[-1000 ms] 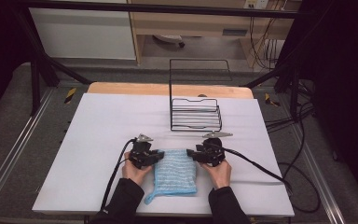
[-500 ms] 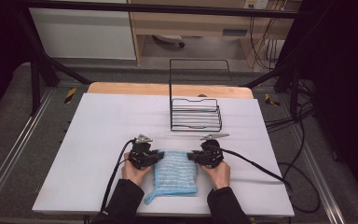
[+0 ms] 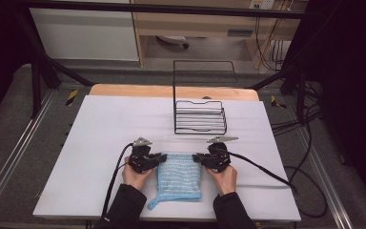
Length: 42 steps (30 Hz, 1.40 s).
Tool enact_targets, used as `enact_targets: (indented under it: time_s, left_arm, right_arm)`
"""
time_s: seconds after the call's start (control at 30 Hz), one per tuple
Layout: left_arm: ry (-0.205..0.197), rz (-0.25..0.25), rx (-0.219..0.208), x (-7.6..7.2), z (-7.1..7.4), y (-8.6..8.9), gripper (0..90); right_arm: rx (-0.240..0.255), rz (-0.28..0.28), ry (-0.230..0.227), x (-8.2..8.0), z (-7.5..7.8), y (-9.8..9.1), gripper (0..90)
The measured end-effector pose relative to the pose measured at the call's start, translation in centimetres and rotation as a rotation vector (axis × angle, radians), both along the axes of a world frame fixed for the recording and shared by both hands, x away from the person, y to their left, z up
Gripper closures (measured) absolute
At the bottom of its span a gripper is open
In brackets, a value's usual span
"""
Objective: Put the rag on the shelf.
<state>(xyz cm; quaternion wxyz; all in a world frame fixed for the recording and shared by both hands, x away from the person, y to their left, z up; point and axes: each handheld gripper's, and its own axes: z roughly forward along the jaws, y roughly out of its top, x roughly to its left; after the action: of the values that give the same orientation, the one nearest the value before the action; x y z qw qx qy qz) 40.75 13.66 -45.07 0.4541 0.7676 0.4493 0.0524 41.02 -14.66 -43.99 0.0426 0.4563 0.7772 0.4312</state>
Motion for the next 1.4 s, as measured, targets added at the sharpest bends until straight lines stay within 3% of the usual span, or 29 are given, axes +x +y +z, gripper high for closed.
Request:
enact_targets:
  time_s: [0.5, 0.93, 1.03, 1.4]
  left_arm:
    - [-0.109, -0.008, -0.058, -2.2, 2.4, 0.6, 79.2]
    - [-0.210, -0.015, -0.106, -3.8, 5.2, 0.1, 79.2]
    - [-0.230, -0.014, -0.110, -3.9, 5.7, -0.1, 79.2]
    - [-0.303, -0.008, -0.143, -4.2, 7.8, -0.5, 79.2]
  right_arm:
    - [0.086, -0.008, -0.106, -2.1, 1.9, -0.6, 83.9]
    - [0.178, -0.030, -0.234, -4.3, 4.1, -1.8, 84.1]
    - [0.161, -0.039, -0.286, -4.7, 4.9, -1.9, 84.1]
    - [0.168, -0.054, -0.374, -5.2, 7.0, -2.2, 84.1]
